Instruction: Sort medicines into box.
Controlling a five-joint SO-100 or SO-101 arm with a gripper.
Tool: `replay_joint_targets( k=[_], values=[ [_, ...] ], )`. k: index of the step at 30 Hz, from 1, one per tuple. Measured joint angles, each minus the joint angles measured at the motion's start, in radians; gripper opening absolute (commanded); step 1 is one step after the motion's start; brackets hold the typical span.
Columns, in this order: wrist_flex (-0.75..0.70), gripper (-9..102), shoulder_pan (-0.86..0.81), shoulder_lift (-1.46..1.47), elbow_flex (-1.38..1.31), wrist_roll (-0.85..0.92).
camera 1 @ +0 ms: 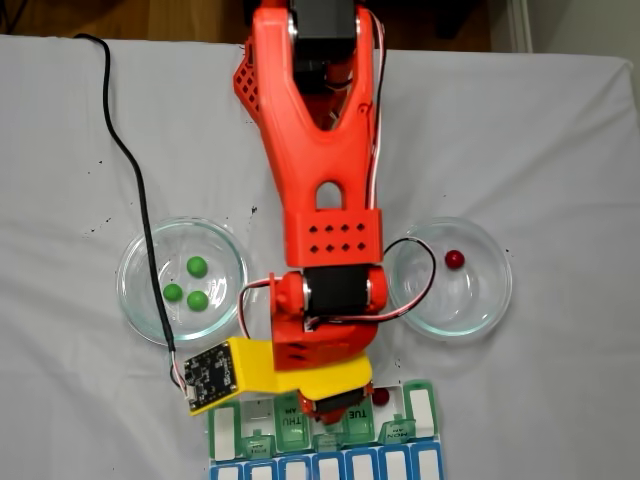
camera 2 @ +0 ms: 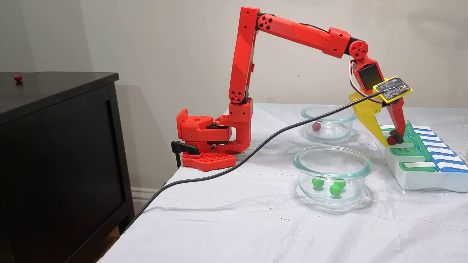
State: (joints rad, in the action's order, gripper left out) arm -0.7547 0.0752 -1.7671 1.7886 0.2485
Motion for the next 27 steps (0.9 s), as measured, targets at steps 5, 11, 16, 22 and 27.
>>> replay_joint_targets(
  k=[5, 11, 16, 22, 27],
  values=[
    [0.048, 0, 0.0, 0.002, 0.0, 0.011],
    [0.094, 1, 0.0, 0.031, 0.0, 0.017],
    [0.101, 20, 0.006, 0.034, 0.0, 0.017],
    [0.1, 21, 0.008, 0.037, -0.006, 0.017],
    [0.048, 12, 0.018, 0.035, -0.025, 0.017]
  ],
)
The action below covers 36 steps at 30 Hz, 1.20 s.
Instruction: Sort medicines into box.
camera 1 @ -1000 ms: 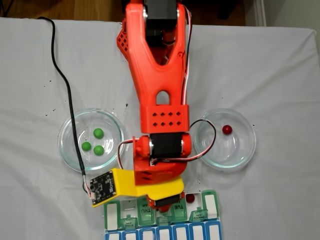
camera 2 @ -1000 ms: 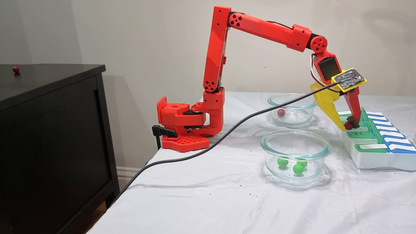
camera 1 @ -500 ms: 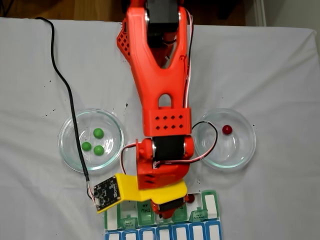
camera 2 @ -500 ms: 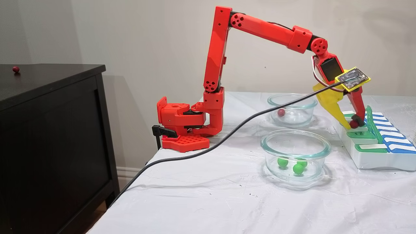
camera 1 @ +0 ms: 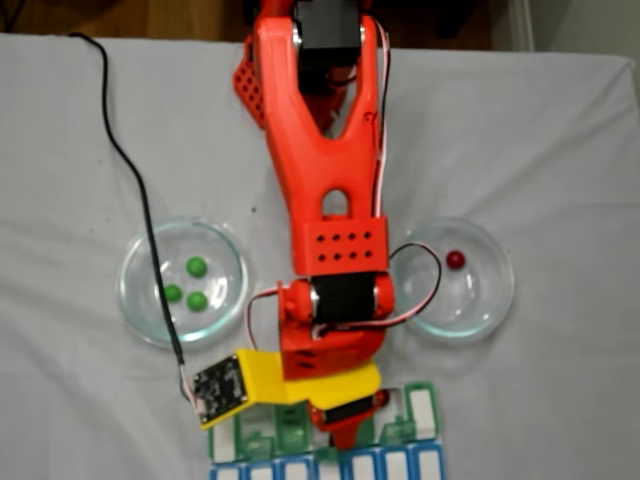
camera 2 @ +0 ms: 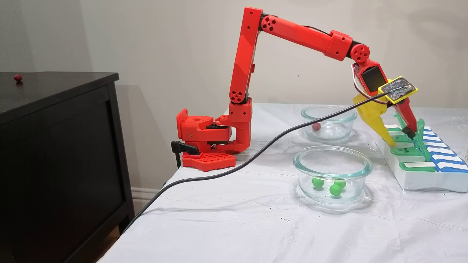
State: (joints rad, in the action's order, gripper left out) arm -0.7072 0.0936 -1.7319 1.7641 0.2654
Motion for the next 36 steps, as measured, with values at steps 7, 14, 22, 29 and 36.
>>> replay_joint_targets(
  k=[7, 14, 22, 29, 36],
  values=[
    [-0.124, 0, 0.032, -0.069, -0.044, -0.026],
    [-0.319, 0, 0.186, -0.247, -0.072, -0.143],
    [-0.614, 2, 0.38, -0.304, -0.1, -0.353],
    [-0.683, 8, 0.477, -0.242, -0.049, -0.486],
    [-0.584, 20, 0.534, -0.141, 0.06, -0.568]
  ],
)
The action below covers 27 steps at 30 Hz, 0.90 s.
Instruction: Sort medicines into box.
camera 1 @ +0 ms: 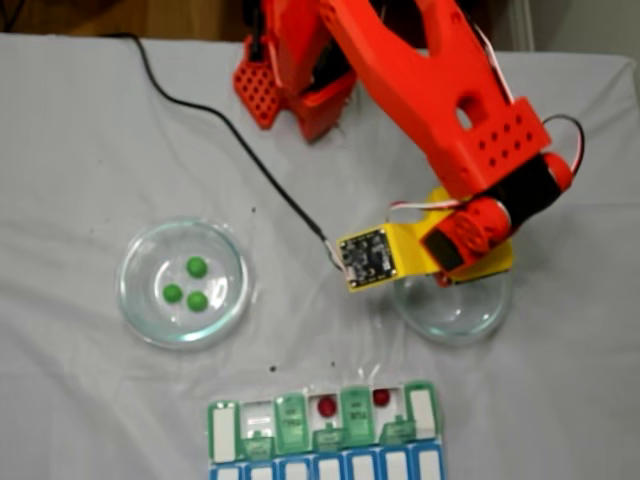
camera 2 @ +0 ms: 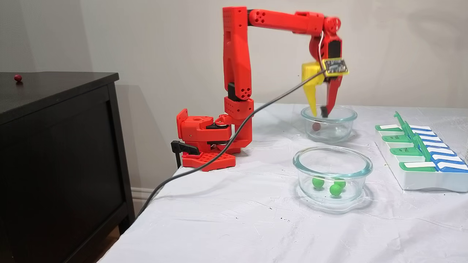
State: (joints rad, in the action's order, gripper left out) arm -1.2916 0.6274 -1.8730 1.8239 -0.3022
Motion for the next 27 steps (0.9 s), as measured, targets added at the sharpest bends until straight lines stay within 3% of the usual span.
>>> replay_joint_targets(
  k=[13, 27],
  values=[
    [0.14, 20, 0.055, 0.009, 0.055, 0.075],
    [0.175, 19, 0.118, 0.009, 0.086, 0.127]
  ],
)
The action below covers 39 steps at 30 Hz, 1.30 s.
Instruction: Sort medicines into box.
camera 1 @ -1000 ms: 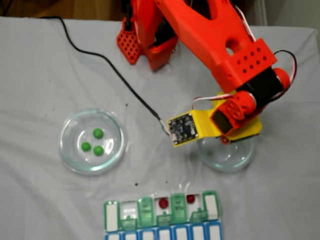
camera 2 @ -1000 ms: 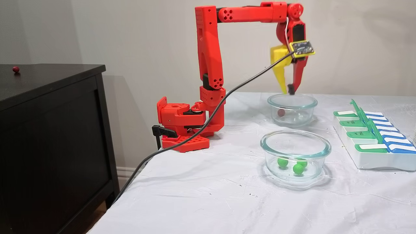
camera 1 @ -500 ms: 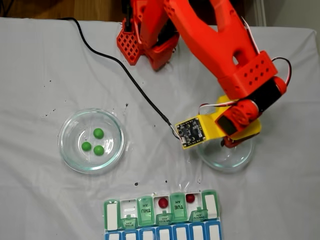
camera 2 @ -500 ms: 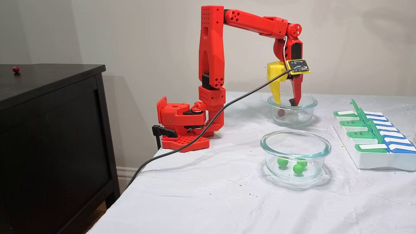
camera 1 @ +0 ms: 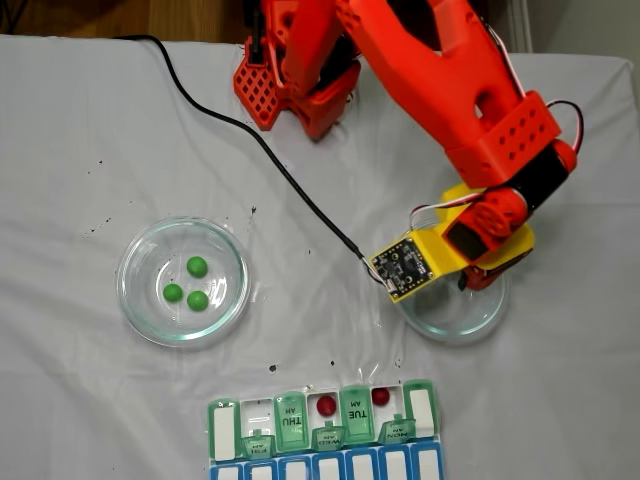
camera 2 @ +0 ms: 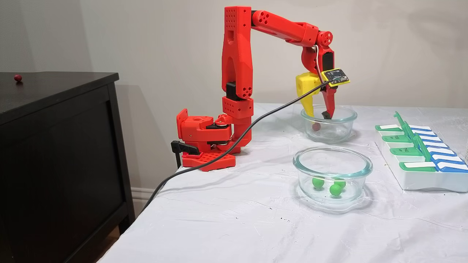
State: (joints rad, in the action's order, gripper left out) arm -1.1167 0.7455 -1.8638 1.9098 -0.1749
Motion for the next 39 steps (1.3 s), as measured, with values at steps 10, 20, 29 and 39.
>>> replay_joint_targets(
  k=[10, 20, 29, 39],
  values=[
    [-0.023, 16, 0.017, 0.035, 0.0, 0.018],
    [-0.058, 16, 0.04, 0.055, 0.0, 0.023],
    [-0.101, 16, 0.066, 0.058, 0.0, 0.057],
    [-0.109, 10, 0.083, 0.083, 0.008, 0.064]
  ],
)
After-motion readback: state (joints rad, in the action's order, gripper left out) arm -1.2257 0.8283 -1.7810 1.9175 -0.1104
